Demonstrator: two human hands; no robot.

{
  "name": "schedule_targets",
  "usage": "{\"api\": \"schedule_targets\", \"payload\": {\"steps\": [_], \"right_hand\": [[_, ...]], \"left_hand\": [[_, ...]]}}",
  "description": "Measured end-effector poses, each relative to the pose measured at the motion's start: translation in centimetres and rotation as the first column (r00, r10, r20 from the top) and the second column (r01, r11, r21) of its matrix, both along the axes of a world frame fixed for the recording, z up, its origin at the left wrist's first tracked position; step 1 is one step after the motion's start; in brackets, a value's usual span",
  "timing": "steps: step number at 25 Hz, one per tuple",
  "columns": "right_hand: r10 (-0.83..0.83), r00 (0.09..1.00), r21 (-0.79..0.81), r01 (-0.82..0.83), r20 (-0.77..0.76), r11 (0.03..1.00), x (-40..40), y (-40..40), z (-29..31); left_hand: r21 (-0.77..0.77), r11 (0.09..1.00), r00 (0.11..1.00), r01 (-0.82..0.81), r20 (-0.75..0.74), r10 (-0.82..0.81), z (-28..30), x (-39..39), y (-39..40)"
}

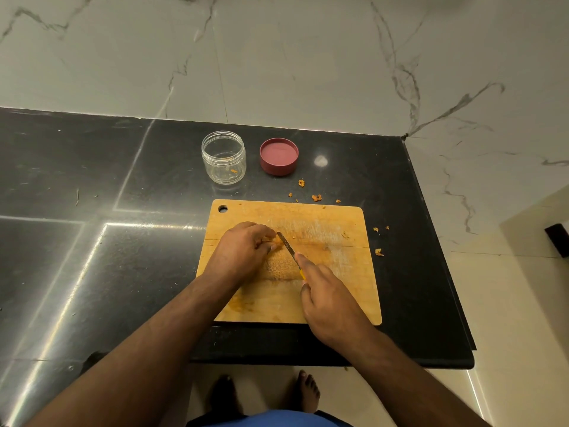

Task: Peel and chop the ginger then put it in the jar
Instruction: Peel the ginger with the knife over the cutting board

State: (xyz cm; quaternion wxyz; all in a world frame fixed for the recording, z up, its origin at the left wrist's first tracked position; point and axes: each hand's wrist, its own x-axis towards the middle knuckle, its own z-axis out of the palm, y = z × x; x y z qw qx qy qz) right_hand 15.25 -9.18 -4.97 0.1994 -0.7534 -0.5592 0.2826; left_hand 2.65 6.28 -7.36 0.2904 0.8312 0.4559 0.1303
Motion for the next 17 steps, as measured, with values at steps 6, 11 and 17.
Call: {"api": "schedule_targets", "payload": {"steps": [6,11,17], "right_hand": [[0.009,1.0,-0.008,-0.009,0.015,1.0,-0.4,0.3,0.0],[0.026,0.999,-0.023,-0.025,0.034,0.999,-0.4,1.0,0.3],[0.049,0.998,-0.078,-0.045,0.049,0.996,-0.4,2.4,0.5]], "left_hand": [[0.015,1.0,1.0,0.012,-0.004,-0.012,0.0,0.0,0.0],[0.025,0.998,0.998,0.059,-0.039,-0.058,0.0,0.0,0.1],[0.043,0.996,0.995,0.081,-0.063,-0.078,0.2,0.0,0.3]]}}
